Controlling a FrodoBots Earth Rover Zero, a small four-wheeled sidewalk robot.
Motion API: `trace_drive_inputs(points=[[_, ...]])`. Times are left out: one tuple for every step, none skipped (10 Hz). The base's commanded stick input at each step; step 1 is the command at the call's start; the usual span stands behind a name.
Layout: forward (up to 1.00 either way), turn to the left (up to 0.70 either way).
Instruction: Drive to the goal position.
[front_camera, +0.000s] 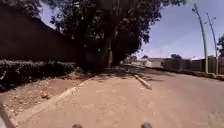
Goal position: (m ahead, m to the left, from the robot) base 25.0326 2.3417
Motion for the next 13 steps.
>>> trace_drive_inputs(points=[[0.70,0.00],[0.70,0.00],[0.70,0.00],[0.70,0.00],[0.70,0.00],[0.70,0.00],[0.70,0.00],[0.70,0.00],[0.70,0.00],[0.70,0.00],[0.70,0.00],[0.70,0.00],[0.70,0.00]])
